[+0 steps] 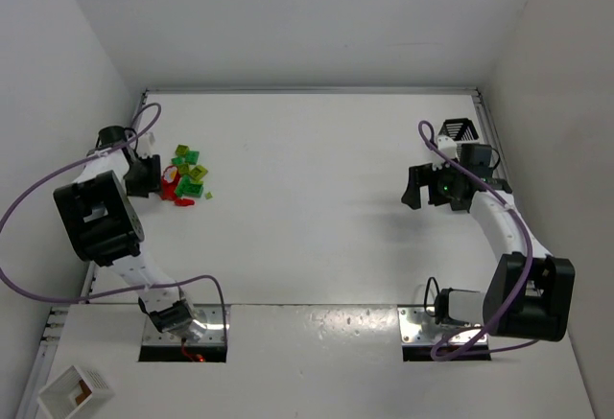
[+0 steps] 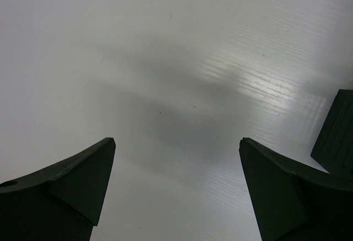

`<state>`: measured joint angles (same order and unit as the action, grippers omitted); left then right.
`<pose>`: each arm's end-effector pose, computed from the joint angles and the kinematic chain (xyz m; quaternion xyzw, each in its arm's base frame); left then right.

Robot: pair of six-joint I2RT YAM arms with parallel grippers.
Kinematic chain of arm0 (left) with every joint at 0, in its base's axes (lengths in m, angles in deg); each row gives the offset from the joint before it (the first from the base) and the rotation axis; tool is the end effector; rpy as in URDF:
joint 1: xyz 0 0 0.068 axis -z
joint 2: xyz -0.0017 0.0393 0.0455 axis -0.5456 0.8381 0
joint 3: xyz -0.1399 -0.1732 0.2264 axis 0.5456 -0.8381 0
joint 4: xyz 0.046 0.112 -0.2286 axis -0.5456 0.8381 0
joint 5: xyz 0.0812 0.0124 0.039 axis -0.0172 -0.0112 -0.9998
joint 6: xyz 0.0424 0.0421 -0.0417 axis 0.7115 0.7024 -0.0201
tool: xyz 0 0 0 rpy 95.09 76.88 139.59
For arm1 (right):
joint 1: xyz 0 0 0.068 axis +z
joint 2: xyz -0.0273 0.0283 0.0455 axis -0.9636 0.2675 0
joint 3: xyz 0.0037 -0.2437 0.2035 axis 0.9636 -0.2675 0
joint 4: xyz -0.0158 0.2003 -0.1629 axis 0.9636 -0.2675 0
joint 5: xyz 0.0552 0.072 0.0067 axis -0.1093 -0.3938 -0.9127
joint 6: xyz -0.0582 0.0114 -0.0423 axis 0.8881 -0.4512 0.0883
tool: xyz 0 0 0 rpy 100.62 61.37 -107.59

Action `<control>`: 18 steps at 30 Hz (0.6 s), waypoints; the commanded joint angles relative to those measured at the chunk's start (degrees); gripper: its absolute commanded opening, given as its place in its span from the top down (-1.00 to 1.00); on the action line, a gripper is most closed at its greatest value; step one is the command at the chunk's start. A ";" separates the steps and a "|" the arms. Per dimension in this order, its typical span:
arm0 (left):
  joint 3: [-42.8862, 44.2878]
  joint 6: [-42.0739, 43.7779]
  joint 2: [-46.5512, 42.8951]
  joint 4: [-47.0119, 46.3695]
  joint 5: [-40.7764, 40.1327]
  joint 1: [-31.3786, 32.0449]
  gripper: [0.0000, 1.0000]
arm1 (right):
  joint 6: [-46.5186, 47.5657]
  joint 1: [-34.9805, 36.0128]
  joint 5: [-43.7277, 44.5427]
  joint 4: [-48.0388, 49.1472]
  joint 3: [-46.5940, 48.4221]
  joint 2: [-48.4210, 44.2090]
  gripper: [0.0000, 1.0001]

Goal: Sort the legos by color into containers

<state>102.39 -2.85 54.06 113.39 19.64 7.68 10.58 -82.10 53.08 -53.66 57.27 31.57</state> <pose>0.3380 0.1509 0.2177 -0.1164 0.9693 -0.0033 0.2166 0.2486 -0.0080 0.2425 -0.0556 0.9252 0.1612 0.3390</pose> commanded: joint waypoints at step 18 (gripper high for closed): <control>5.61 -6.73 6.70 -3.08 1.06 1.04 0.00 | -0.44 0.50 -0.43 1.80 0.09 2.72 -0.89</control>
<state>106.08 -8.08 59.89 111.49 19.72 8.25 10.55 -82.10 53.08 -53.33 57.25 33.86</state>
